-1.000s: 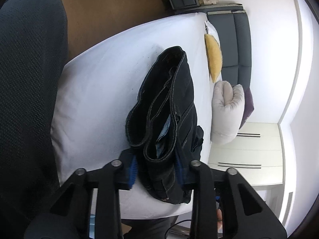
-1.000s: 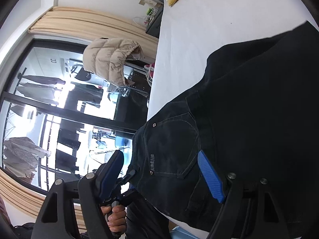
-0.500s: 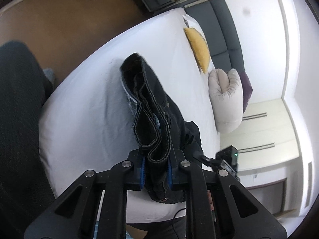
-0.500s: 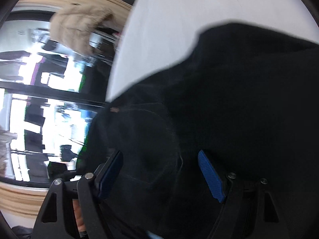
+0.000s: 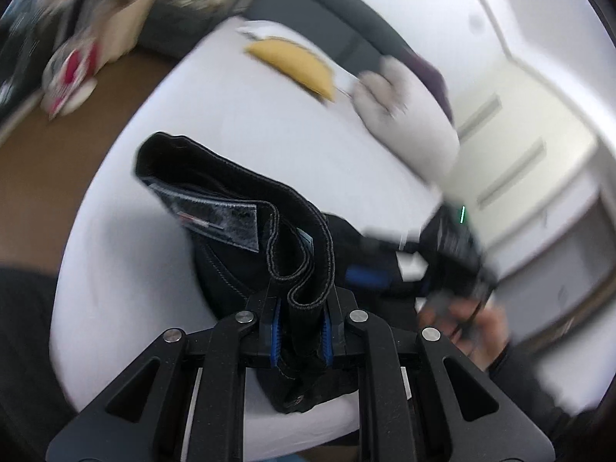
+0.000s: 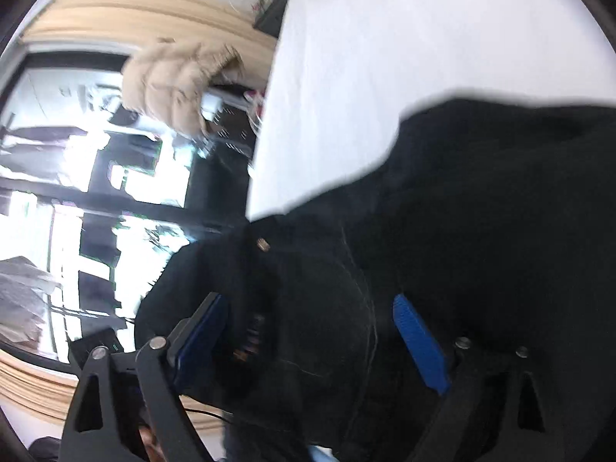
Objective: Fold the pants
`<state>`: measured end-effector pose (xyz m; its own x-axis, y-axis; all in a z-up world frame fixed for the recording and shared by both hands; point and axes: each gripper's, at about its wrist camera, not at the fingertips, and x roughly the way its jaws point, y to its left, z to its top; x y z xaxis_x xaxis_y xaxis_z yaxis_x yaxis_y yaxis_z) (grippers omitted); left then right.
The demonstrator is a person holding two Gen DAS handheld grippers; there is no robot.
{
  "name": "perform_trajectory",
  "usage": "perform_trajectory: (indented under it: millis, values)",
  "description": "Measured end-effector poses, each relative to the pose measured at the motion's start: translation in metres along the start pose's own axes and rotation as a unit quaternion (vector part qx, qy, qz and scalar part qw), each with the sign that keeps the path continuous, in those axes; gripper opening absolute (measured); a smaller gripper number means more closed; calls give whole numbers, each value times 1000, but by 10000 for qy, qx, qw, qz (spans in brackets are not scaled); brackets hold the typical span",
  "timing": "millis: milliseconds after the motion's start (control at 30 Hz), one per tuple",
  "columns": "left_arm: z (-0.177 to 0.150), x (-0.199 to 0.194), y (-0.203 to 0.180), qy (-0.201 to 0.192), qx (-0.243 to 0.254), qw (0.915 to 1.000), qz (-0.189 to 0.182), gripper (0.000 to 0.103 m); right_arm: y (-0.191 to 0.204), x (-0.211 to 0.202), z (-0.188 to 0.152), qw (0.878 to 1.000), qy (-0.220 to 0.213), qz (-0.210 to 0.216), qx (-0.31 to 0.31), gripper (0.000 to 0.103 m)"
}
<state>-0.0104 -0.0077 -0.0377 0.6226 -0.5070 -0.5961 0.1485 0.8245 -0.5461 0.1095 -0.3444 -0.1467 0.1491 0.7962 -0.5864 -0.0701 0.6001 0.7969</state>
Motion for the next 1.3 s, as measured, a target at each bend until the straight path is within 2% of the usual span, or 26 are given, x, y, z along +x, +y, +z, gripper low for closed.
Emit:
perform_trajectory:
  millis: [100, 200, 367, 500, 533, 633, 700, 800, 1033, 1300]
  values:
    - [-10, 25, -48, 147, 892, 9959, 90, 14, 11, -18, 10, 9990, 45, 435, 16, 91]
    - [-19, 54, -79, 414, 1437, 9887, 126, 14, 29, -28, 15, 9981, 136, 545, -268, 94]
    - [-41, 92, -108, 731, 1962, 9776, 237, 14, 50, -24, 7, 9965, 479, 104, -681, 96]
    - [-48, 101, -122, 733, 2257, 9708, 350, 14, 66, -10, 0, 9869, 728, -670, -1274, 96]
    - [-50, 103, -125, 736, 2320, 9692, 380, 14, 66, -5, 0, 9855, 823, -710, -1302, 95]
    - [-51, 113, -134, 742, 2469, 9653, 424, 14, 69, 6, -3, 9805, 976, -801, -1505, 75]
    - [-55, 114, -140, 754, 2512, 9640, 428, 14, 71, 8, -4, 9783, 994, -801, -1633, 37]
    - [-54, 114, -147, 742, 2515, 9643, 362, 14, 67, -2, -2, 9795, 834, -865, -1618, 19]
    - [-59, 135, -183, 807, 2845, 9553, 51, 14, 33, -55, 5, 9874, 416, -786, -1310, 17]
    - [-68, 194, -253, 1046, 3286, 9382, -298, 14, -17, -109, 15, 9914, 4, -1002, -845, 16]
